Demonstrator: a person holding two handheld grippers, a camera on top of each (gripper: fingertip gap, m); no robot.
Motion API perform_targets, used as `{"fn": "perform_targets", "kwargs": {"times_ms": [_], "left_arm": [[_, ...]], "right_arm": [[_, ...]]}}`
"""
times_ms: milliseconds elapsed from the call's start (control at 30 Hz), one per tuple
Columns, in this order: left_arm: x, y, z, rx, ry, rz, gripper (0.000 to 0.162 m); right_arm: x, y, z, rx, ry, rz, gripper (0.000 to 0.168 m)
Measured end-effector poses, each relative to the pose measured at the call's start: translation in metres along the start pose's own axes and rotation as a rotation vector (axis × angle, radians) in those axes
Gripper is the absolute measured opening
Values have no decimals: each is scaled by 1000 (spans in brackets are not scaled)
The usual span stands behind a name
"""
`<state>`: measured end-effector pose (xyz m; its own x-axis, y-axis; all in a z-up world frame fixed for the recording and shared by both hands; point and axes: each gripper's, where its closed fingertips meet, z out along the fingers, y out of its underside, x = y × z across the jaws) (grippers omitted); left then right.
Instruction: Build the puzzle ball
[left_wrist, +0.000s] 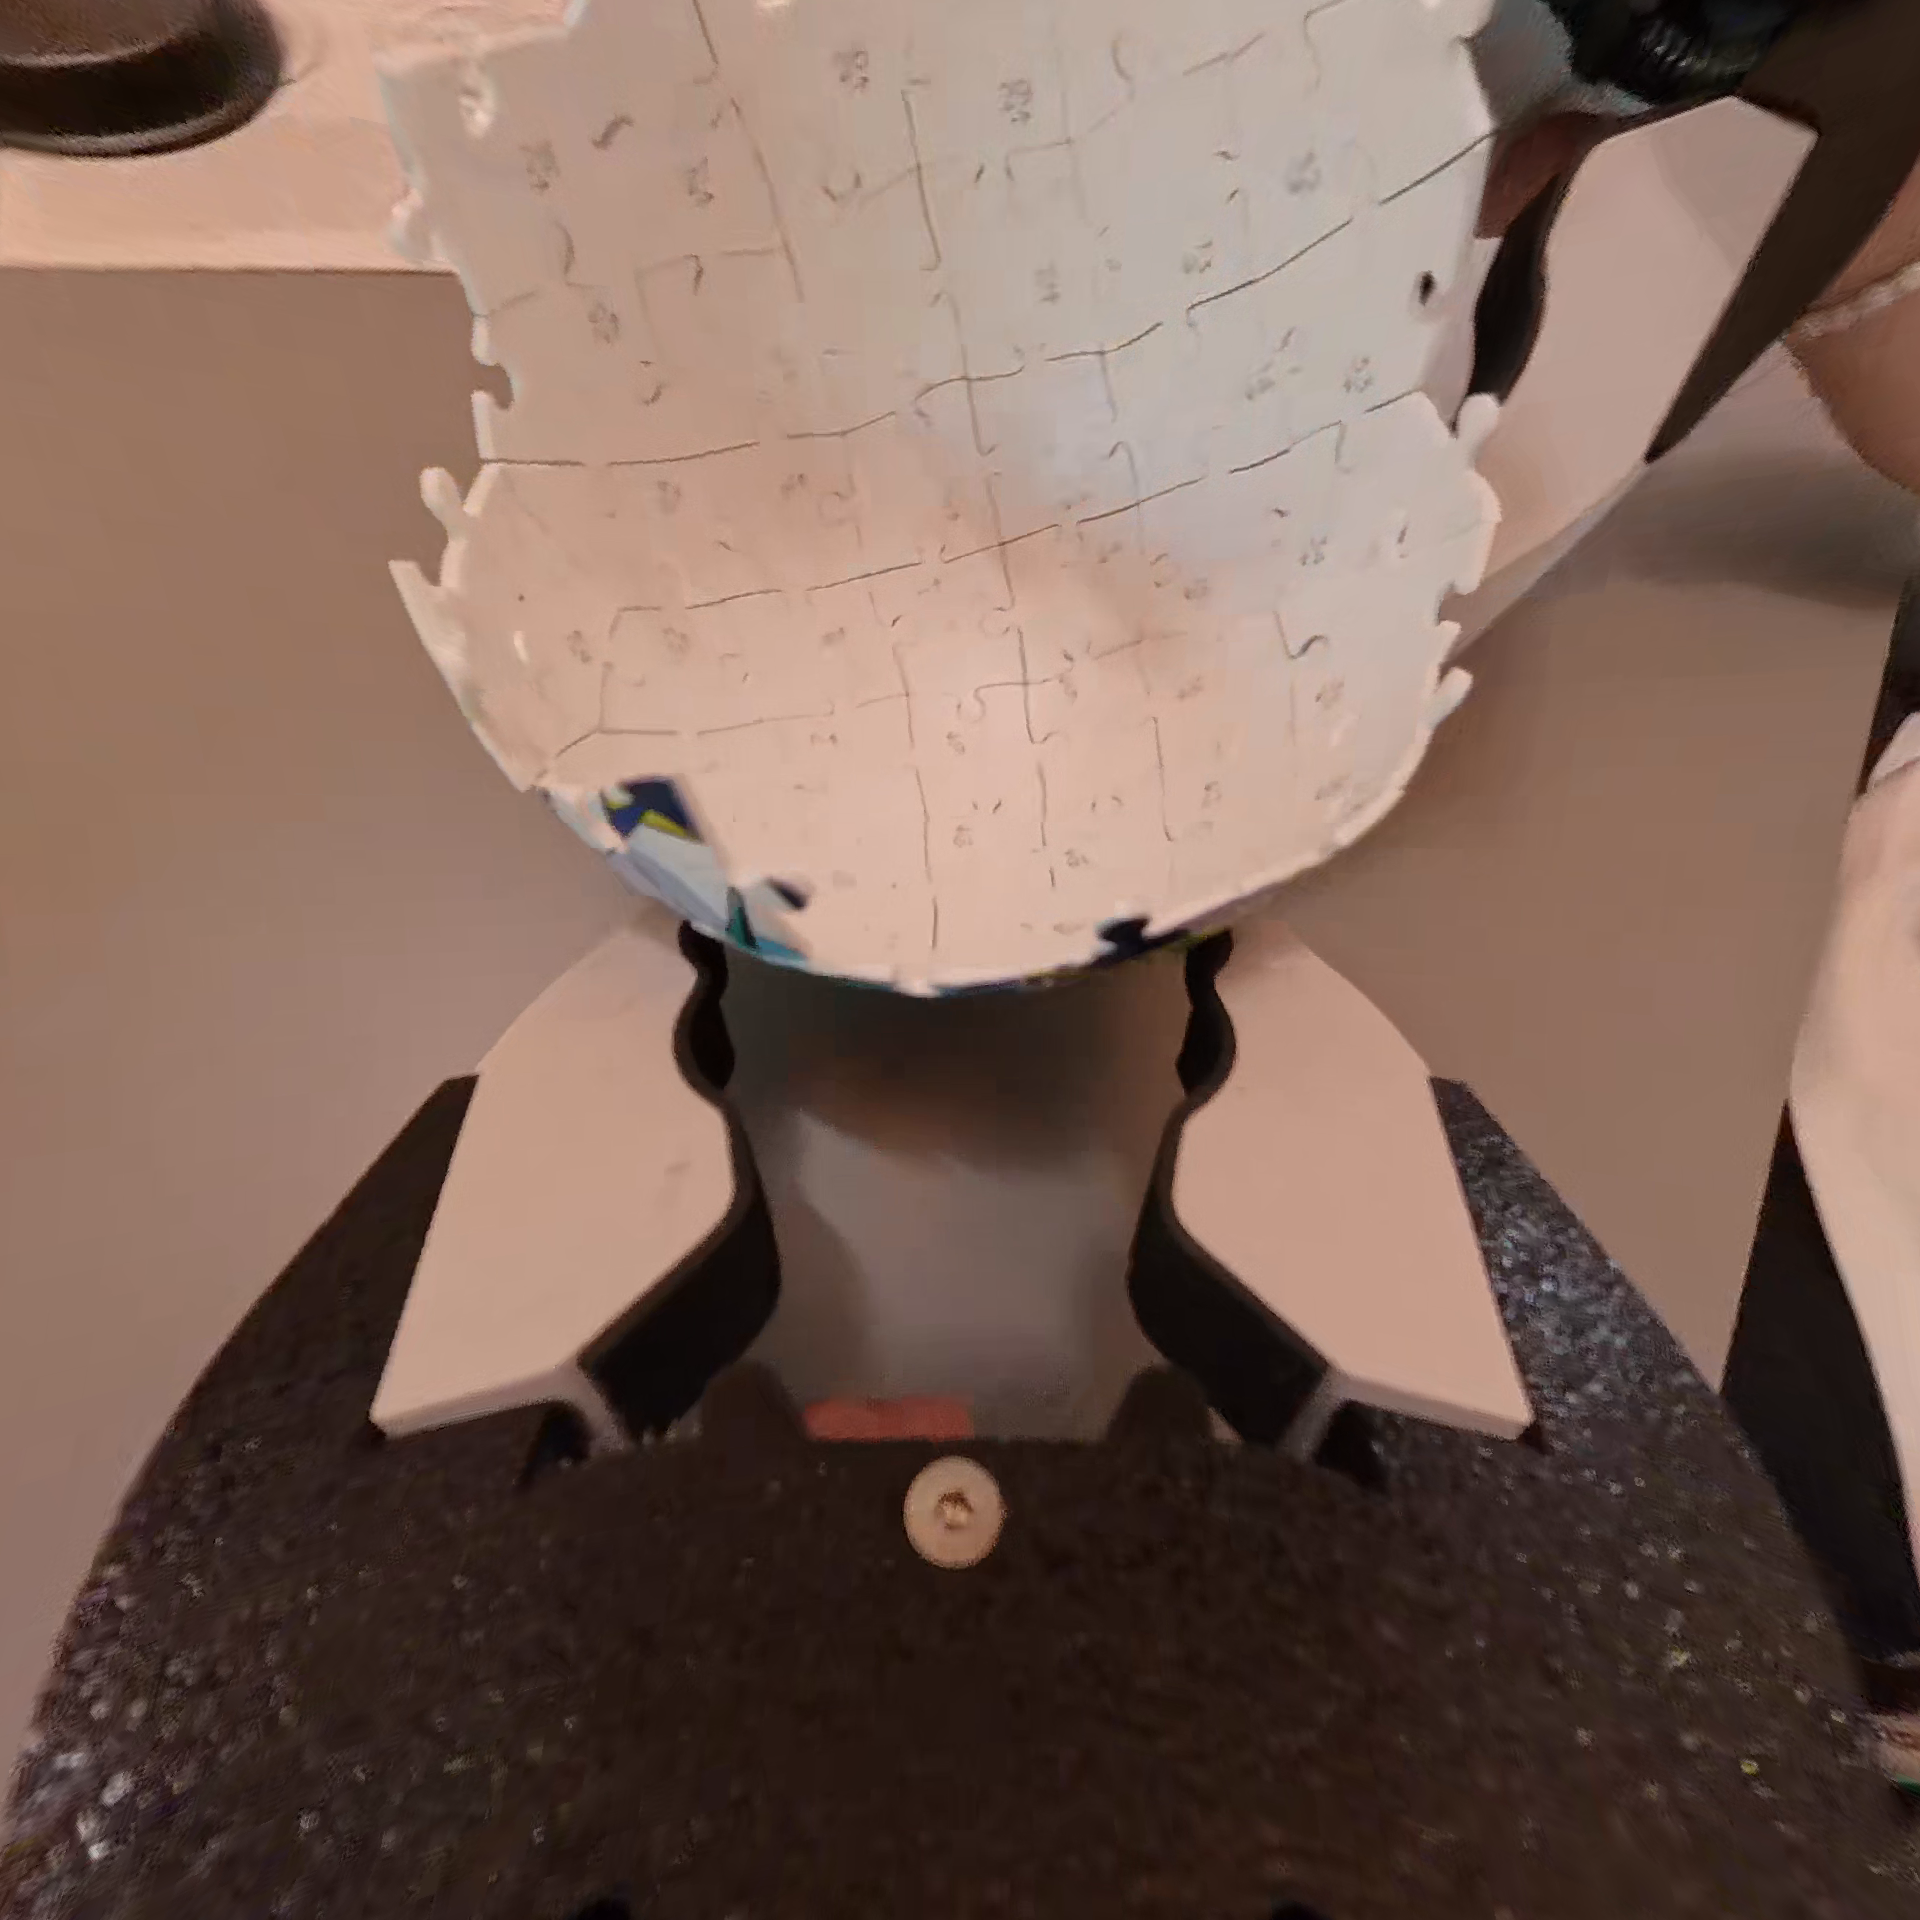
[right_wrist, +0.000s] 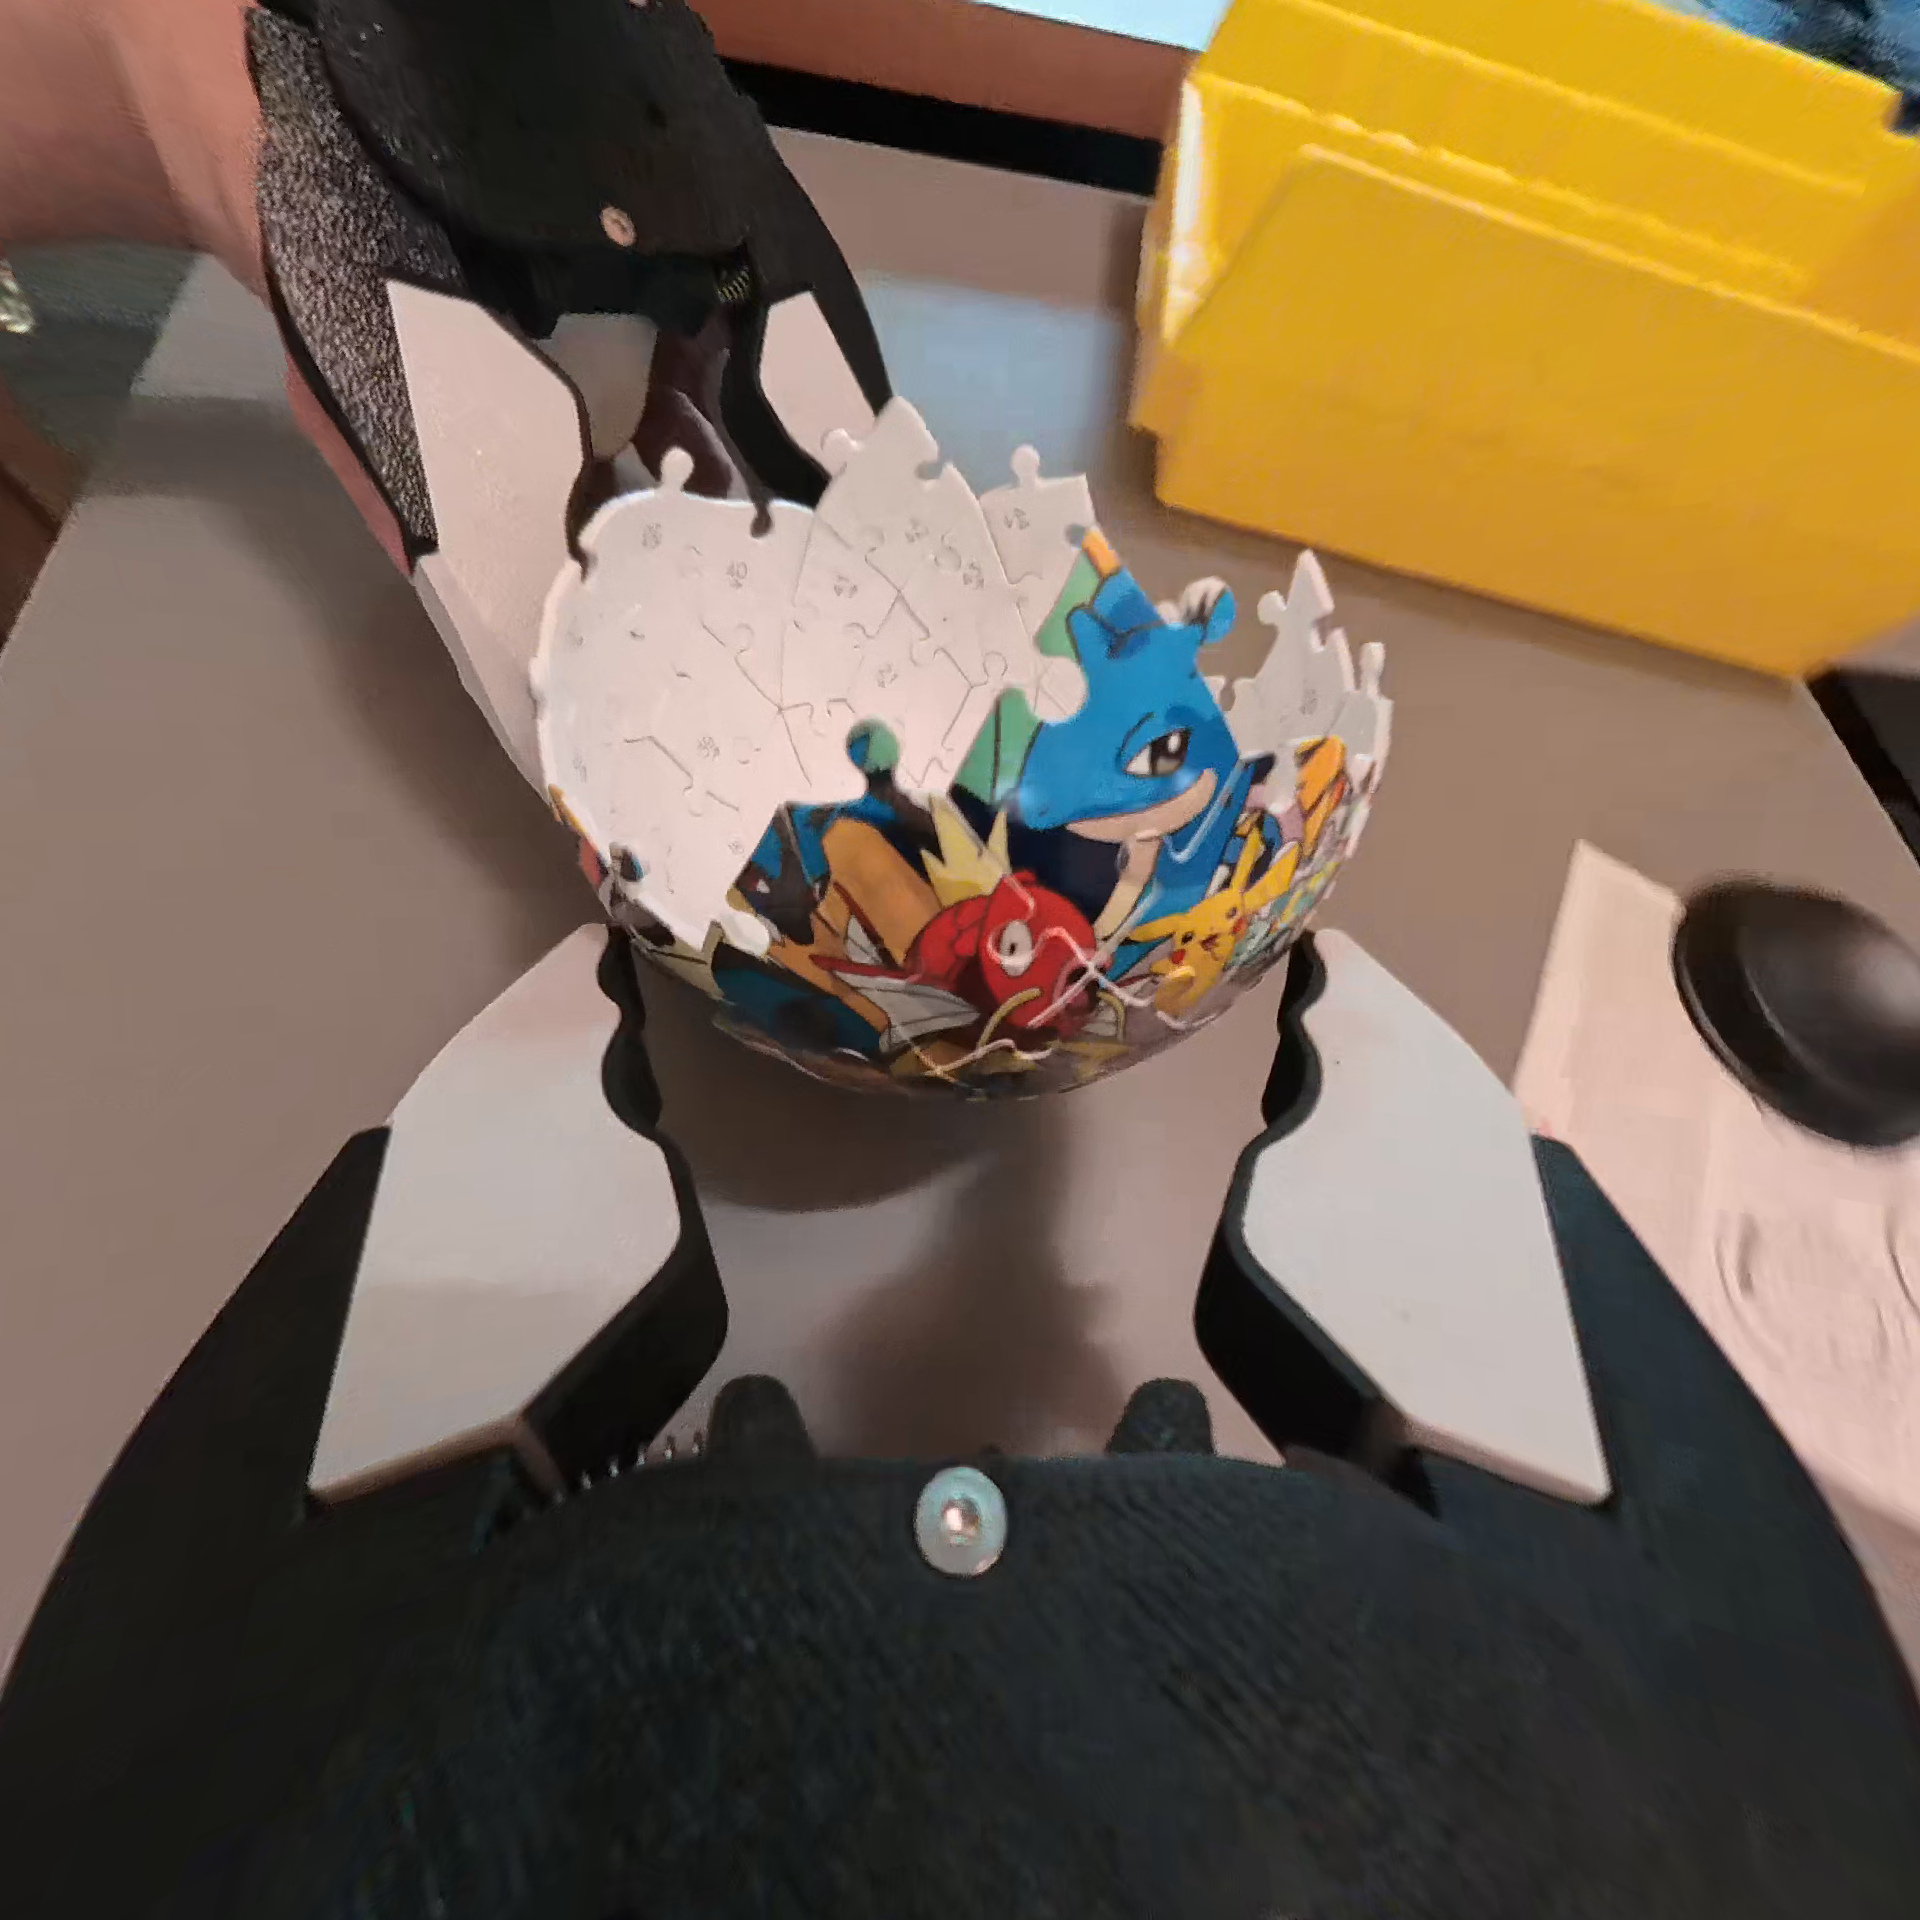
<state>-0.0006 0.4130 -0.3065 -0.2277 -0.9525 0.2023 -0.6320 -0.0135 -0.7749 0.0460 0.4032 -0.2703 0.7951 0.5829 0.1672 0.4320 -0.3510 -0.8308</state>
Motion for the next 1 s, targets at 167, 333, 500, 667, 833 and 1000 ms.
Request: {"fn": "perform_targets", "kwargs": {"times_ms": [167,333,500,667,833,1000], "left_arm": [[25,-18,47,-108,35,170,85],[45,-30,79,-151,32,262,86],[50,-31,86,-164,-13,258,85],[49,-34,84,-142,-71,231,87],[47,-43,74,-79,-124,215,86],[45,-50,56,-17,-187,209,86]], "right_arm": [[-1,41,-51,-54,190,67,116],[-2,67,-85,-33,299,71,118],[-3,79,-94,-22,355,38,119],[-2,78,-99,27,392,31,116],[-1,76,-107,47,395,5,115],[-8,73,-117,68,353,-3,115]]}}
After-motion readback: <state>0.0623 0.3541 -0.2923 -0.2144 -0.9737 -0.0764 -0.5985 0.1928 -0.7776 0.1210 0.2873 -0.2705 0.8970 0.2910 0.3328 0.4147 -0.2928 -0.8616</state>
